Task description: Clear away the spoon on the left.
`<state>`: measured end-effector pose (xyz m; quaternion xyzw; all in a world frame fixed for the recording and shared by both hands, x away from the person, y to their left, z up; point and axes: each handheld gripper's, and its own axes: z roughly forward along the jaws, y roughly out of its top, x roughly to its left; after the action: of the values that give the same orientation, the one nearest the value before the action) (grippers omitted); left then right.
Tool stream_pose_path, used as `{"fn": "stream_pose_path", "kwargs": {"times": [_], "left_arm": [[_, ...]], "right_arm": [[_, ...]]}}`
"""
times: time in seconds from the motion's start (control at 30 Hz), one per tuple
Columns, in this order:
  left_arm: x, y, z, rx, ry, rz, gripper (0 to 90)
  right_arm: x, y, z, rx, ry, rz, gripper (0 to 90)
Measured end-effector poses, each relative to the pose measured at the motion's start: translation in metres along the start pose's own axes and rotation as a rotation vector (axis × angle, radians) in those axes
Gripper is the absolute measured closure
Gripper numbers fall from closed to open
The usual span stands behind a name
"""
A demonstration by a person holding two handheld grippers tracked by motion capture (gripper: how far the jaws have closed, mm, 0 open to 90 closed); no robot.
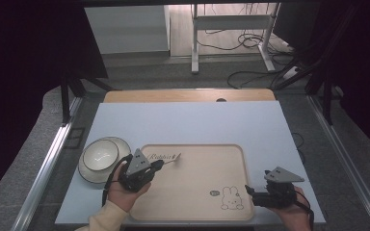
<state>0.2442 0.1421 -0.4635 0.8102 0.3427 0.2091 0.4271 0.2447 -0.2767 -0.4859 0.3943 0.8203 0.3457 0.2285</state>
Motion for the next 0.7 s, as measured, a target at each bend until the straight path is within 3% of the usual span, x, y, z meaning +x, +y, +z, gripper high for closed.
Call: {"fn": "stream_pose_path", "kwargs": {"times": [0.23,0.7], "left_arm": [[-0.002,-0.008,0.002,0.033,-0.001,0.002,88.2],[0.001,-0.031,0.012,0.204,-0.023,-0.018,85.0]], "right_arm": [[0.000,0.000,0.000,0.001,0.001,0.001,13.7],[0.001,0.000,0.002,0.007,0.006,0.000,13.7]]}}
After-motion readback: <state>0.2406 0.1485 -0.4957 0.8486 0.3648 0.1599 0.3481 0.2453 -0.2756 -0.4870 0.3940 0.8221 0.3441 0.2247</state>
